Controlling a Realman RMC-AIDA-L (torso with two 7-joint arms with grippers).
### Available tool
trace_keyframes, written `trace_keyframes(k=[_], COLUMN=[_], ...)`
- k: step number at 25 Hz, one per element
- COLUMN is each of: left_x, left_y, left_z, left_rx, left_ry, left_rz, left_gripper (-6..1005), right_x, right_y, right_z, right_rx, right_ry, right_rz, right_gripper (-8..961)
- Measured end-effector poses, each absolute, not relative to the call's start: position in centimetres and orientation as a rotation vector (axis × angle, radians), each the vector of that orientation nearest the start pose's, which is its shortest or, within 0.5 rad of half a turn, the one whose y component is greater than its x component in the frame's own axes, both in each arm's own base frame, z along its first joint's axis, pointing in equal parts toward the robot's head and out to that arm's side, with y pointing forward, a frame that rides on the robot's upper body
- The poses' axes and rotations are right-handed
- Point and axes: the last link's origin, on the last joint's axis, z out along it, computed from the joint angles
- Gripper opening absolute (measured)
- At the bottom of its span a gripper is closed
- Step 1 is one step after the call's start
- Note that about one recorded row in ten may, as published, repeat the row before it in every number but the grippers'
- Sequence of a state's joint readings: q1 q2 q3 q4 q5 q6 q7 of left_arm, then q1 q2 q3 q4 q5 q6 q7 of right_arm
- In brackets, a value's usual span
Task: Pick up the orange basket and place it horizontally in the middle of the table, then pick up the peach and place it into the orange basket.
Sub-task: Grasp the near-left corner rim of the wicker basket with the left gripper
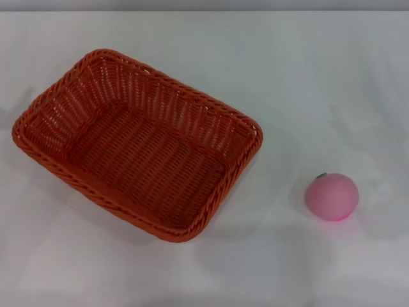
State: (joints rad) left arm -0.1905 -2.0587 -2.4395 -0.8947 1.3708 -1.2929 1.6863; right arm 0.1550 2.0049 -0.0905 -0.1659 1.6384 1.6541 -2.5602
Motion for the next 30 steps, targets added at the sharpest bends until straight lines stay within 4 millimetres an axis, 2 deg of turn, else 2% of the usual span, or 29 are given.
trace_keyframes(k=[6,10,14,21,30], left_x=[-30.0,-28.1,-27.3,-27.3,-28.5], left_y=[32.9,34.2,35.0,35.5,35.7], left_z=[14.4,14.8,14.7,13.8,12.0], left_rx=[-2.088,-2.249,-2.344,-2.425,-2.466], left_ry=[-0.914,-1.035,-1.116,-1.149,-1.088], left_rz=[-0.716,-0.498,-0.312,-0.107,-0.084], left_gripper=[877,877,876,877,876], right_x=[39.0,38.9,38.8,38.7,38.7], right_y=[21.7,22.0,22.0,21.7,21.2], right_z=[7.8,8.0,8.2,8.0,7.3], right_rx=[-1.567,-1.557,-1.541,-1.528,-1.536], right_ry=[0.470,0.463,0.455,0.459,0.472], right_rz=[0.868,0.874,0.881,0.901,0.893], right_gripper=[837,837,837,838,838])
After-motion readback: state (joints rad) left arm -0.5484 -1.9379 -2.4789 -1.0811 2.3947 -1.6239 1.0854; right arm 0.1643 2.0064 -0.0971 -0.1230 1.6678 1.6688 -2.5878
